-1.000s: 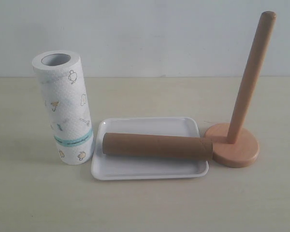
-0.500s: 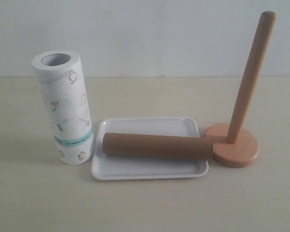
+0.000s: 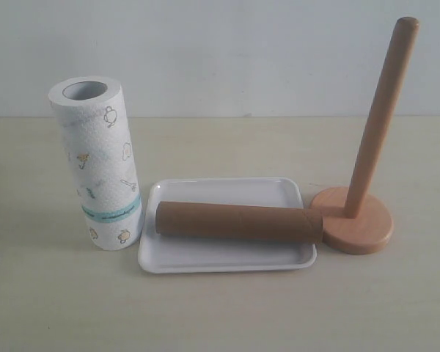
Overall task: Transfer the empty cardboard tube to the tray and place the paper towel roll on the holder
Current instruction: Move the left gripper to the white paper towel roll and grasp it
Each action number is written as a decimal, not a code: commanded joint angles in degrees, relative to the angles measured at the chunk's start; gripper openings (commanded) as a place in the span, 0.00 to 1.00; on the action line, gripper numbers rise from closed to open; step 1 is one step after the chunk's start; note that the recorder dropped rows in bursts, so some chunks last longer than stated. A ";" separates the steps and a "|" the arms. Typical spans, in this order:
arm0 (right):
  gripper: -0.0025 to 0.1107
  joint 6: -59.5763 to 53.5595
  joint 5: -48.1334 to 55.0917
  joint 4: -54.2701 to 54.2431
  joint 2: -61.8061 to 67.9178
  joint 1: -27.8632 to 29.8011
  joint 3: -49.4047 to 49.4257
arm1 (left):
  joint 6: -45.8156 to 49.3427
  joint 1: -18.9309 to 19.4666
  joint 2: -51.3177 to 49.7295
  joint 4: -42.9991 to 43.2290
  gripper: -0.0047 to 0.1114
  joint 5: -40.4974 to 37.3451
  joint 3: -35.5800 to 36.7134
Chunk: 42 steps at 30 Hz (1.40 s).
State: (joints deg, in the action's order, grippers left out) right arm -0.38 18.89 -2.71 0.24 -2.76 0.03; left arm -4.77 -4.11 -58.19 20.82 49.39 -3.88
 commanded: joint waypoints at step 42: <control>0.02 -0.01 -0.30 0.38 -0.24 0.31 -0.03 | 1.72 -0.47 -43.07 10.67 0.97 20.58 -19.10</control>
State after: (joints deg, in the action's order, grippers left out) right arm -0.38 18.89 -2.71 0.24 -2.76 0.03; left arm -2.35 -4.19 -100.69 32.13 69.23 -20.70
